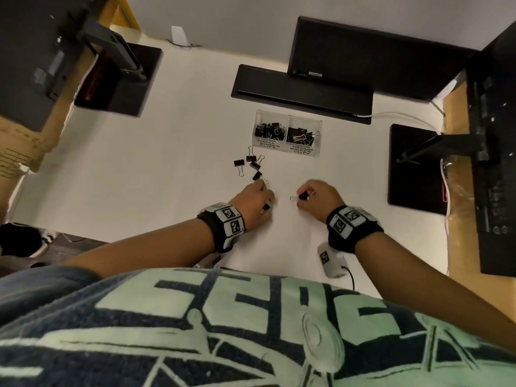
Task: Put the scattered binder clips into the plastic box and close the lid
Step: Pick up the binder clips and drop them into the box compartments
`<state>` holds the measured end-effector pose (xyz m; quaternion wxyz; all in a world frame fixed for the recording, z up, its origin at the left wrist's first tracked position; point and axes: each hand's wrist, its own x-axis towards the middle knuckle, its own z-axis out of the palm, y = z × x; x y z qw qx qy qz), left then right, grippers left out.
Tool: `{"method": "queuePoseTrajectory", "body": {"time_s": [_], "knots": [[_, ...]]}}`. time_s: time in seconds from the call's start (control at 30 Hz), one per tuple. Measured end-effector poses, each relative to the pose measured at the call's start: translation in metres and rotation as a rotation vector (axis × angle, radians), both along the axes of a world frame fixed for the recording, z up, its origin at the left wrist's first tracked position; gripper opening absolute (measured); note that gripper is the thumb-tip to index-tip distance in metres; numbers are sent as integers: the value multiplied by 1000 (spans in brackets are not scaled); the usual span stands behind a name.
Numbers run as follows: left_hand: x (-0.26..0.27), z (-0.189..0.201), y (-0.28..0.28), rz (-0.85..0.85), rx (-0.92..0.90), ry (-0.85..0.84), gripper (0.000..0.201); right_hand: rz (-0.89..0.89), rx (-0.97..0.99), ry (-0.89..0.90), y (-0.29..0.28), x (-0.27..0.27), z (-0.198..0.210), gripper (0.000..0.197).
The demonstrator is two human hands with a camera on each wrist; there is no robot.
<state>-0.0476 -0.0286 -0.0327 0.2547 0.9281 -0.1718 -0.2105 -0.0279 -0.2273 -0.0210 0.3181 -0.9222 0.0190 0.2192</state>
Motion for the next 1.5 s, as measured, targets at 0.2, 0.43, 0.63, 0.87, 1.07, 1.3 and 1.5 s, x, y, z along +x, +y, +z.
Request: {"method": "queuePoseTrajectory", "body": {"time_s": [0.2, 0.43, 0.63, 0.87, 1.07, 1.3, 1.5], "knots": [[20, 6, 23, 335, -67, 54, 15, -116, -54, -250, 12, 84, 32, 22], [53, 10, 46, 584, -97, 55, 21, -125, -186, -205, 31, 120, 27, 35], [81, 4, 60, 596, 40, 72, 26, 134, -83, -229, 73, 76, 14, 26], [95, -7, 55, 375, 185, 56, 26, 362, -152, -72, 95, 49, -20, 28], [94, -13, 43, 321, 250, 65, 41, 360, -142, -79, 92, 46, -27, 19], [95, -12, 38, 298, 199, 91, 24, 34, 14, -207, 66, 72, 6, 11], [92, -7, 36, 217, 181, 46, 23, -276, 79, -371, 16, 117, 37, 9]]}}
